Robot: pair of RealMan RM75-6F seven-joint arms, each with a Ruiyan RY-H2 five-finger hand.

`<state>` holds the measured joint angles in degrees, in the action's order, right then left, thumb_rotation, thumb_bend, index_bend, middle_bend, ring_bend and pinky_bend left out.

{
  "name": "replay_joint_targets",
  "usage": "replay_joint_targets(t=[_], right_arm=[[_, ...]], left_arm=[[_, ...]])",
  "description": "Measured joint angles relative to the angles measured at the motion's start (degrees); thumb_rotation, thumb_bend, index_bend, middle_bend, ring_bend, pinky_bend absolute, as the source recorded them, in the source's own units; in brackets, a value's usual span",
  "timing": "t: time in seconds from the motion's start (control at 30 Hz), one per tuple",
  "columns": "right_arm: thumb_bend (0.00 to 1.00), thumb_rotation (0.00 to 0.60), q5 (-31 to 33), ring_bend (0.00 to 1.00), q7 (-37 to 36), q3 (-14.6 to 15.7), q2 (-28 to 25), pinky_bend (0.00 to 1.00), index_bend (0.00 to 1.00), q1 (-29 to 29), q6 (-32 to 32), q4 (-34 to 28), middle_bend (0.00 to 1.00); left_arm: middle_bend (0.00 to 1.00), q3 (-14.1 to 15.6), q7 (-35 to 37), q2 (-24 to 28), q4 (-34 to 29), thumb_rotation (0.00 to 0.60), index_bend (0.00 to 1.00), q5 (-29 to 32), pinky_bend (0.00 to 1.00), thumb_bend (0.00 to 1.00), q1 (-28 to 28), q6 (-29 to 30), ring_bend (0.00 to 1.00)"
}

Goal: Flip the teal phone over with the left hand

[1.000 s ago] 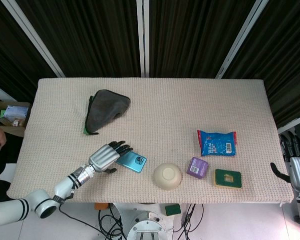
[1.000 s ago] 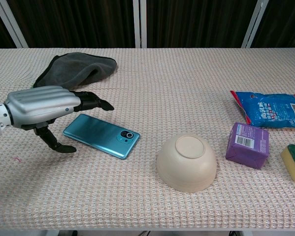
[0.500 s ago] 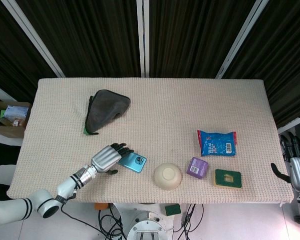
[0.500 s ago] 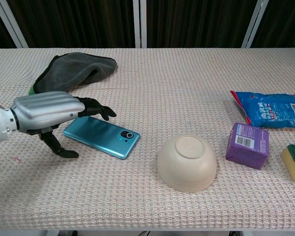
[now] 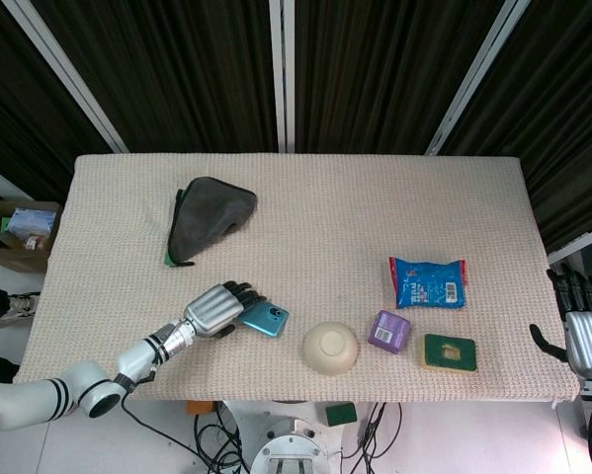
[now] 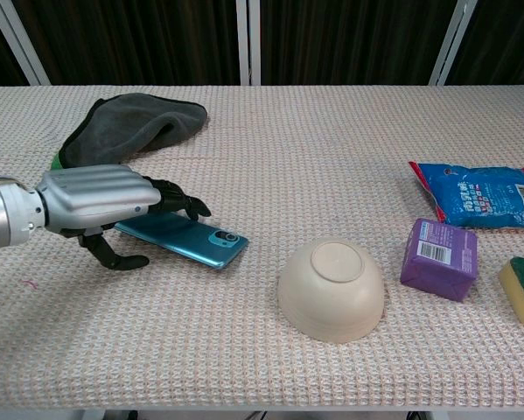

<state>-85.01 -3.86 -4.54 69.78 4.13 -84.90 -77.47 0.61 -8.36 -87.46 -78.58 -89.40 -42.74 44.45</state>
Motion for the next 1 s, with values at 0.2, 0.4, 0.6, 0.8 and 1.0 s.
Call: replay_joint_targets(t=[0.2, 0.4, 0.6, 0.8, 1.0], right_arm=[[0.3, 0.6, 0.37, 0.0, 0.2, -0.17, -0.14, 0.0, 0.0, 0.0, 0.09, -0.08, 0.0], [0.3, 0.6, 0.57, 0.0, 0.2, -0.15, 0.05, 0.0, 0.0, 0.18, 0.61, 0.13, 0.0], [0.3, 0.6, 0.82, 0.0, -0.22, -0.31, 0.22, 0.0, 0.0, 0.26, 0.71, 0.69, 0.0], [0.3, 0.6, 1.03, 0.0, -0.59, -0.29, 0.6, 0.0, 0.0, 0.43, 1.22, 1.43, 0.0], [0.3, 0.6, 1.42, 0.0, -0.82, -0.5, 0.53, 0.0, 0.0, 0.53, 1.47, 1.78, 0.0]], left_arm=[[0.43, -0.95, 0.63, -0.77, 0.93, 0.6, 0.35, 0.34, 0.38, 0.62, -0.45, 2.1, 0.27], [0.57, -2.14, 4.22, -2.38, 2.9, 0.6, 0.53, 0.29, 0.49, 0.7, -0.27, 5.52, 0.4], [0.64, -3.77, 9.81, -2.86, 4.11, 0.6, 0.6, -0.24, 0.55, 0.73, -0.83, 8.58, 0.45], [0.7, -5.61, 12.03, -3.24, 5.43, 0.6, 0.64, 1.04, 0.58, 0.76, -3.27, 6.52, 0.5], [0.49, -7.3, 11.66, -3.56, 7.09, 0.6, 0.38, 5.69, 0.51, 0.67, -6.57, -1.27, 0.37]])
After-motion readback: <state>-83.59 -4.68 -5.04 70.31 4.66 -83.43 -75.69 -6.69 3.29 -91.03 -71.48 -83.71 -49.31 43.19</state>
